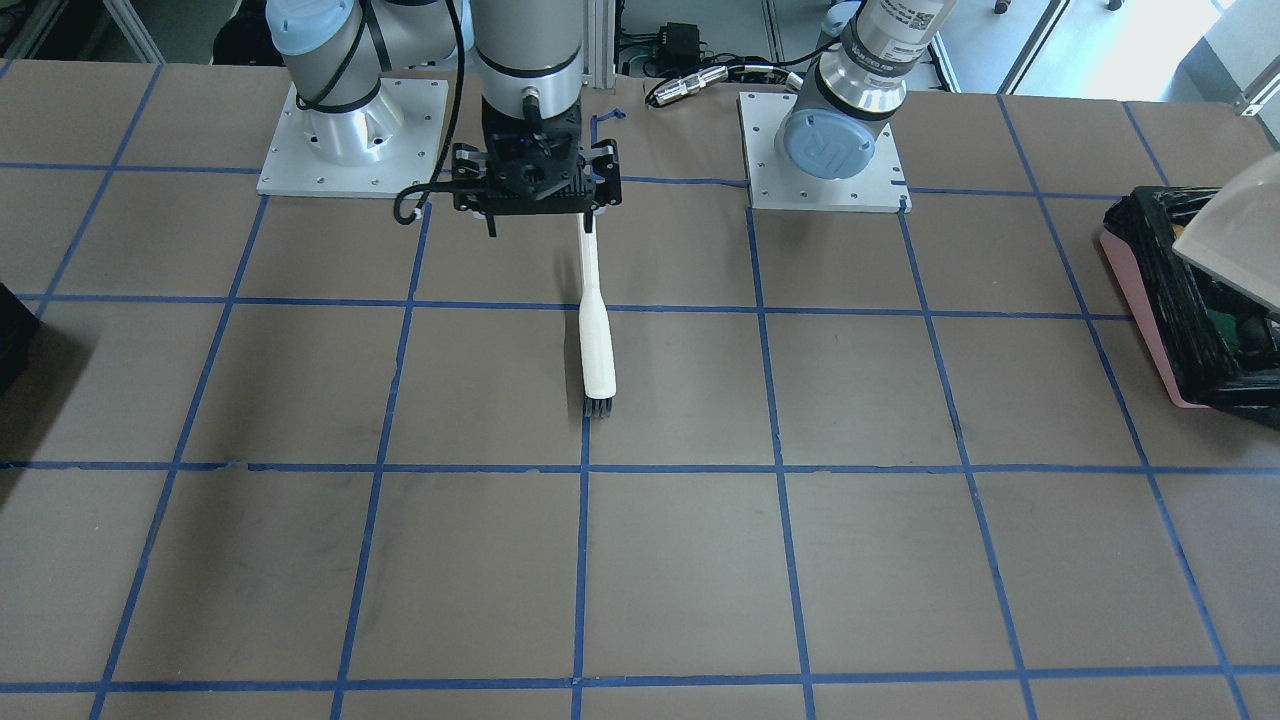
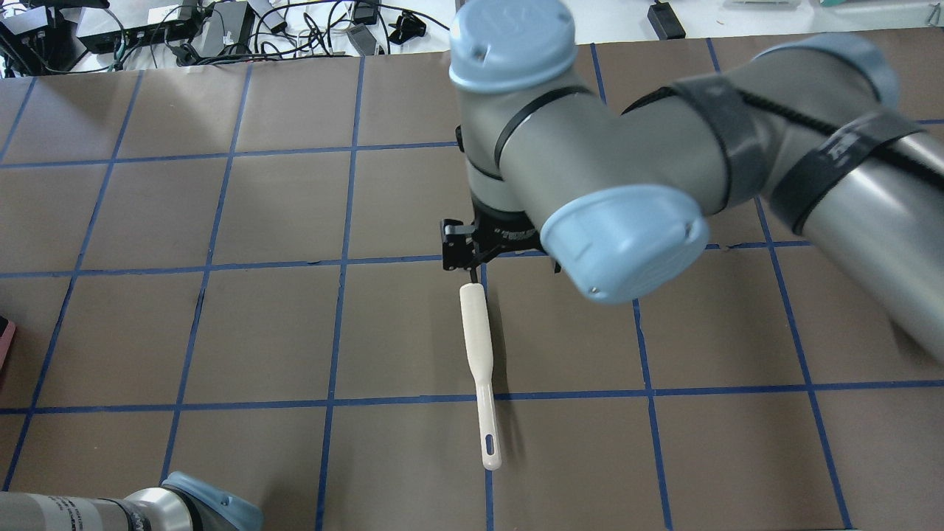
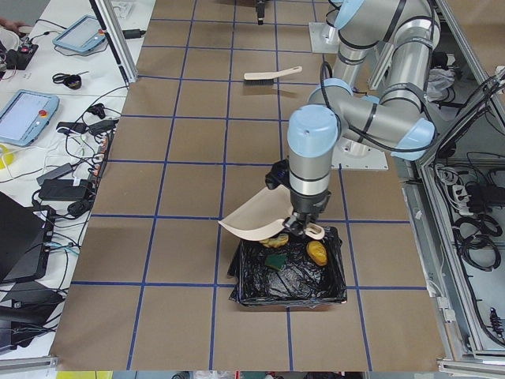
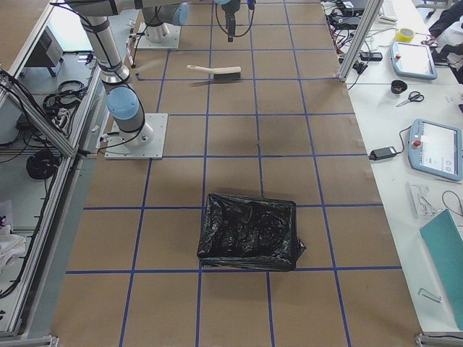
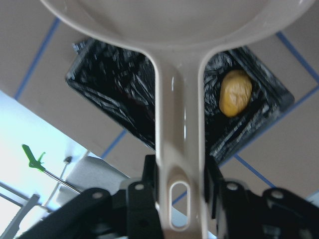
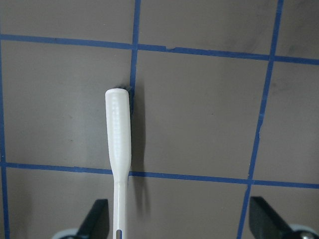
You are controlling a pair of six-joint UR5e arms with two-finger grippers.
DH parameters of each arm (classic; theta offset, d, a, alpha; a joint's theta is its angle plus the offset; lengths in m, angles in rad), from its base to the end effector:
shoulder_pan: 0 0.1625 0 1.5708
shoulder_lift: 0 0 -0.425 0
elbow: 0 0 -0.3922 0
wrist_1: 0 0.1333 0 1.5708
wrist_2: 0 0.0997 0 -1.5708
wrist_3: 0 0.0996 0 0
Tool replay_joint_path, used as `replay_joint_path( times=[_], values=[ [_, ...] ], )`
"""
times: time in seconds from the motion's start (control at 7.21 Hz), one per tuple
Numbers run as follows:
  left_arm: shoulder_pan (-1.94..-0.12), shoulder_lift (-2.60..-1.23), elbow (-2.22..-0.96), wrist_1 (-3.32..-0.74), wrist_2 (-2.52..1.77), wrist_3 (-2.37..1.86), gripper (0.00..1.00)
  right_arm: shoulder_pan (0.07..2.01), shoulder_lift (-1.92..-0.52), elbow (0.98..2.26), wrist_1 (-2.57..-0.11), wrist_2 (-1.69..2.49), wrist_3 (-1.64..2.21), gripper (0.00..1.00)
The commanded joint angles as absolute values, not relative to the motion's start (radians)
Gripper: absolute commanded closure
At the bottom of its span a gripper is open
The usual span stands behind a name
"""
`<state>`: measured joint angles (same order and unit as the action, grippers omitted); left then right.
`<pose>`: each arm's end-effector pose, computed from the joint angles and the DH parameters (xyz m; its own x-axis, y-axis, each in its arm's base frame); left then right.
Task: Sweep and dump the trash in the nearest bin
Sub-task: 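Lower the brush and open the right gripper while the left returns the dustpan, then lower the empty dustpan onto the table beside the brush with the left gripper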
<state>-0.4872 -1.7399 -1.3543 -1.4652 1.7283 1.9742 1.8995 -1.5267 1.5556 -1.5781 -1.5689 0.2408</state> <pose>0.4546 -0.3740 0.5180 -0.6300 0.7725 -0.0793 0.7486 0.6313 0.2024 0.2904 -0.4380 0.4740 -0.9961 -0.0878 0.0033 -0.0877 0.9959 0.0214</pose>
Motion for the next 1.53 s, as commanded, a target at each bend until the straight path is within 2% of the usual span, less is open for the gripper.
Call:
replay_joint_path(
  times=[0.0, 0.42, 0.97, 1.39],
  values=[
    [-0.696, -1.726, -1.362, -1.437, 1.68, 1.884, 1.0, 1.746, -1.597, 1.528, -1.542, -1.568, 0.076, 0.0],
    [-0.944, -1.71, -1.405, -1.447, 1.581, 1.492, 1.0, 1.687, -1.614, 1.532, -1.598, -1.575, 0.045, 0.0],
    [-1.286, -1.73, -1.456, -1.447, 1.562, 0.752, 1.0, 1.579, -1.651, 1.56, -1.65, -1.559, -0.083, 0.0],
    [-1.491, -1.77, -1.509, -1.41, 1.555, 0.45, 1.0, 1.568, -1.652, 1.568, -1.669, -1.569, -0.087, 0.0]
  ],
)
